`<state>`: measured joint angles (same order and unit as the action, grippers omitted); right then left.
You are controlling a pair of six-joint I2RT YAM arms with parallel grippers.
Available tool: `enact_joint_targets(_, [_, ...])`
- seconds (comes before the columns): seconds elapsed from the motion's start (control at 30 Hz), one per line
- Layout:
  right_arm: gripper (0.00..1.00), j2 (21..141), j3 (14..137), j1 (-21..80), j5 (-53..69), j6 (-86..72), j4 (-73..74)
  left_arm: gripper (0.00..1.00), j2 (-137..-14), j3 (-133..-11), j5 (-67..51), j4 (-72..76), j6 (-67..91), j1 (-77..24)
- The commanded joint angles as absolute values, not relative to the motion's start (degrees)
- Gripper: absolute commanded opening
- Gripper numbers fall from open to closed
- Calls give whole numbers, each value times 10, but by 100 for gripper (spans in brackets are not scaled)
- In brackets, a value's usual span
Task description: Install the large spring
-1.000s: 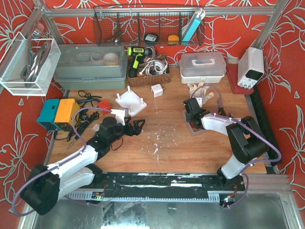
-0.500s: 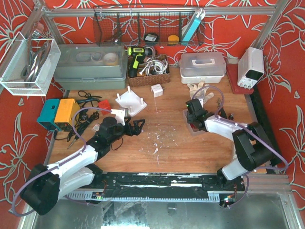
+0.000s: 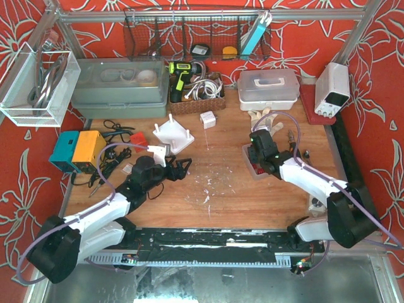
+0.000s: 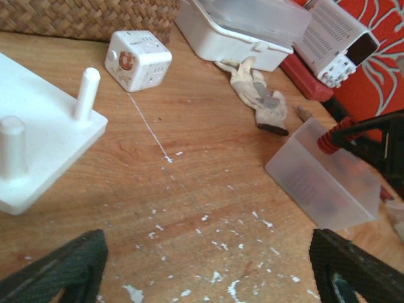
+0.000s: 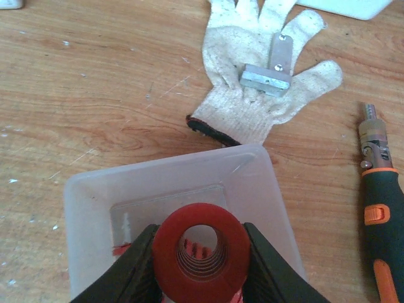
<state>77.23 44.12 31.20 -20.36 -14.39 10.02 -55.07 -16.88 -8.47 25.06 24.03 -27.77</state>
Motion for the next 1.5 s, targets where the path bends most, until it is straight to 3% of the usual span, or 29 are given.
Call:
enact_joint_targets(0.0, [12, 744, 446, 319, -184, -127, 133, 83, -556, -160, -123, 299, 228, -280])
enact_joint_targets(0.1, [12, 713, 449, 325, -153, -115, 150, 75, -551, -152, -135, 329, 219, -281])
enact_joint_targets(0.27, [11, 668, 453, 356, -101, -71, 150, 75, -544, -167, -150, 338, 270, -282])
enact_joint_targets(0.43, [10, 636, 435, 423, -80, -34, 104, 68, -556, -185, -188, 384, 300, -292])
enact_joint_targets(0.57, [9, 623, 457, 439, -34, -60, 118, 68, -562, -185, -185, 434, 184, -311])
enact_joint_targets(0.7, [9, 619, 481, 452, 10, -73, 153, 65, -584, -115, -187, 590, 34, -349])
enact_joint_targets(0.9, [9, 599, 504, 477, 39, -78, 200, 79, -646, -134, -158, 620, -103, -399])
enact_joint_targets(1.07, [9, 584, 508, 496, 55, -97, 211, 84, -705, -162, -153, 628, -164, -434])
enact_joint_targets(1.47, [9, 592, 531, 536, 43, -119, 219, 75, -795, -225, -142, 631, -186, -478])
